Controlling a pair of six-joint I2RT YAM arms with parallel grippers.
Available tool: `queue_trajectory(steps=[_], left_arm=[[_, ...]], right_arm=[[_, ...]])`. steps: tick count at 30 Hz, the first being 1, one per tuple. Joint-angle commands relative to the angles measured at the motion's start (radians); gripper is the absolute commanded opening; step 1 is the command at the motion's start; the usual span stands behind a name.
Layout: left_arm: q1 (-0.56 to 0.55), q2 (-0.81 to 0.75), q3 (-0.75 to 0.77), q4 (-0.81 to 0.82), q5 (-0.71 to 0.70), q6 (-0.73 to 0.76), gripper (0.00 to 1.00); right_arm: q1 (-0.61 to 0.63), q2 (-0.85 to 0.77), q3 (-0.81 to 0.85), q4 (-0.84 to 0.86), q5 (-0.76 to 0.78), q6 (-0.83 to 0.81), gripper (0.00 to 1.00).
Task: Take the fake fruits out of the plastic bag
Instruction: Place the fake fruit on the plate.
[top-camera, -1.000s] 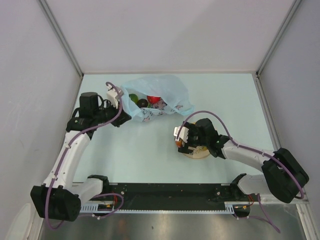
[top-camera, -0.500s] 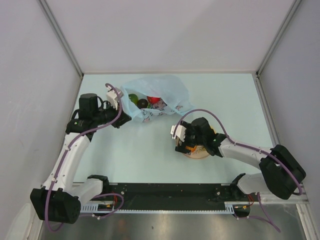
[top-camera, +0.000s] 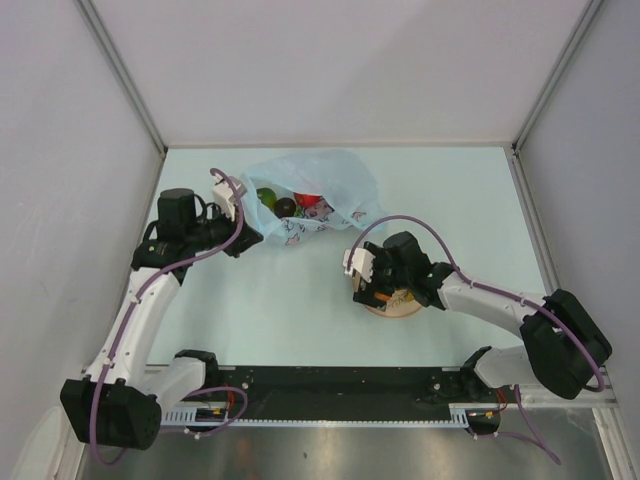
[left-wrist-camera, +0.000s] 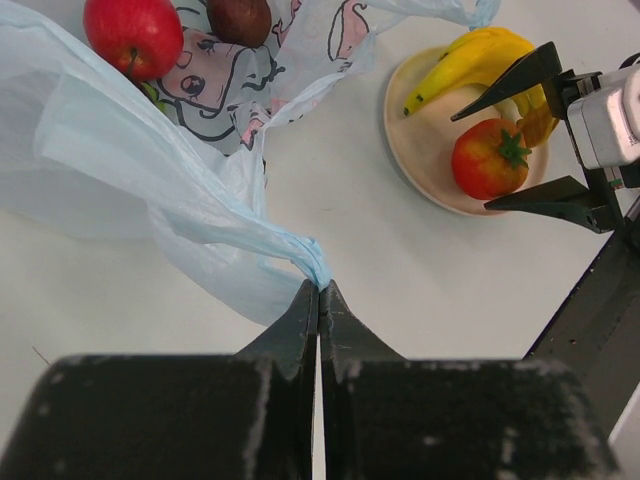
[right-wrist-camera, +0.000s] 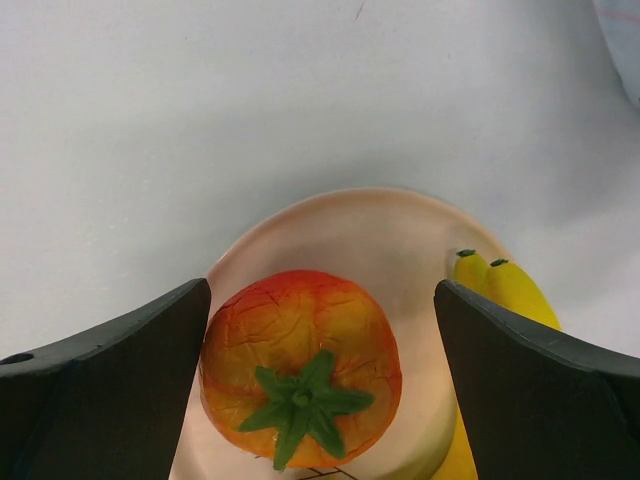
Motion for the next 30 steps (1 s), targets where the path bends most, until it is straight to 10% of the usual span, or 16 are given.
queue_trajectory(steps=[1, 12, 30], left_arm=[[-0.003, 0.002, 0.014, 0.033, 0.028, -0.013, 0.00], [-0.003, 0.025, 0.026, 0.042, 0.034, -0.024, 0.00], [-0.003, 0.022, 0.020, 0.063, 0.051, -0.043, 0.01]], right_arm=[[-0.013, 0.004, 0.049, -0.070, -0.016, -0.006, 0.98], [-0.089, 0.003, 0.095, -0.194, -0.074, -0.048, 0.54], [-0.171, -0.042, 0.105, -0.361, 0.015, -0.135, 0.52]])
